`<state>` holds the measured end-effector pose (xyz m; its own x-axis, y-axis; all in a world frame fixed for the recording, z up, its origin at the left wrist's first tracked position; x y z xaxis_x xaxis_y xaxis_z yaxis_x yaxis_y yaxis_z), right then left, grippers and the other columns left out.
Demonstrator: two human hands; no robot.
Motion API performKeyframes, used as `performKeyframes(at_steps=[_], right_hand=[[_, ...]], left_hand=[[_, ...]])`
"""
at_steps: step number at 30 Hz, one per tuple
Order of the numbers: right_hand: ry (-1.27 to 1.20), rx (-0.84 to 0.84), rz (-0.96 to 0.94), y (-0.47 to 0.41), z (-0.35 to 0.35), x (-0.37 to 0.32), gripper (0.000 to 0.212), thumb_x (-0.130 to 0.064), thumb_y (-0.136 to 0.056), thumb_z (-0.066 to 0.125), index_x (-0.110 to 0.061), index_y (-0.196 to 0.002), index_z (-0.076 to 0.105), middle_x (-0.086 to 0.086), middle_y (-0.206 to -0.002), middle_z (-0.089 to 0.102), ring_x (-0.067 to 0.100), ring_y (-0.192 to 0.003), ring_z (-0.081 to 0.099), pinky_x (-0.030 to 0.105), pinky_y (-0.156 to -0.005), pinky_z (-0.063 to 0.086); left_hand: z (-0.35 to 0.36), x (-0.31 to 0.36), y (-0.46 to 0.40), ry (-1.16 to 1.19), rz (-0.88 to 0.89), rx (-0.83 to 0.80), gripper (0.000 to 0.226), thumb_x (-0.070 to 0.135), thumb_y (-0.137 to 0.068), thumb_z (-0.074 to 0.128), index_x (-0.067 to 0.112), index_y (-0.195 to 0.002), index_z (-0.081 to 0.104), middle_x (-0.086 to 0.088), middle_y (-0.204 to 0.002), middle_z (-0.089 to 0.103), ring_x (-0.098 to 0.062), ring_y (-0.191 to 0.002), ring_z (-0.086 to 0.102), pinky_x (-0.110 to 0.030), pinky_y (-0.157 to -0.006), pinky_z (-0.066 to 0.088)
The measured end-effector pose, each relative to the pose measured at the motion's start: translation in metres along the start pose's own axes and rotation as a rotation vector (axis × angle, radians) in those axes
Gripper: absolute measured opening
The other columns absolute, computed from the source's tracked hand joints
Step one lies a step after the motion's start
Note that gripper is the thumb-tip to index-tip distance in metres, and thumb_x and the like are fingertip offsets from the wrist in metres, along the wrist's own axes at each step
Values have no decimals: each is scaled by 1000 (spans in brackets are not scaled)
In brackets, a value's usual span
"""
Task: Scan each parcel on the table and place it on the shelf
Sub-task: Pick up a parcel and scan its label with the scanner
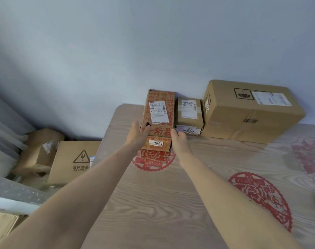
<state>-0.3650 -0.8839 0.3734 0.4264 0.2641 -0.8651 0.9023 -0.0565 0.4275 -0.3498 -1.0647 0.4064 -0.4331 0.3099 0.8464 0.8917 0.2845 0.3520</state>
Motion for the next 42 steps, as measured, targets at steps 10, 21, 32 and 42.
performKeyframes(at_steps=[10, 21, 32, 42], right_hand=[[-46, -184, 68, -38, 13, 18, 83, -77, -75, 36, -20, -131, 56, -2, -119, 67, 18, -110, 62, 39, -85, 51], [23, -113, 69, -27, -46, 68, 95, -83, -68, 37, -13, -127, 56, 4, -123, 64, 23, -111, 60, 49, -99, 48], [180, 132, 122, 39, -168, 102, 78, -75, -72, 22, -16, -94, 68, 7, -105, 66, 27, -97, 60, 46, -93, 50], [142, 362, 247, 78, -278, 155, 80, -73, -76, 38, -15, -130, 54, 14, -140, 50, 37, -123, 50, 53, -103, 43]], left_hand=[[27, -19, -28, 15, -96, 53, 41, 45, -97, 54, 19, -128, 47, 2, -118, 61, -19, -105, 59, -37, -83, 48], [48, -36, 45, -185, -292, 145, 65, 48, -90, 55, 15, -141, 34, -7, -114, 65, -23, -81, 68, -34, -62, 57], [171, -20, 135, -64, -454, -265, 84, 57, -94, 51, 4, -151, 22, -21, -112, 61, -30, -74, 70, -43, -59, 59], [246, -4, 186, -199, -300, -495, 65, 57, -99, 40, 18, -150, 32, -11, -137, 53, -32, -117, 57, -41, -85, 45]])
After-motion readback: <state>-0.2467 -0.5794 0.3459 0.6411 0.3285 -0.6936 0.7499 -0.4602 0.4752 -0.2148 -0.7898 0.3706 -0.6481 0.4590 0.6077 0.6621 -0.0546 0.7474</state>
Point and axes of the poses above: each hand's wrist, its own y-axis away from the middle knuckle, its own z-axis out of the palm, x = y × z, the point moved 8 cm from there along -y, towards the middle knuckle
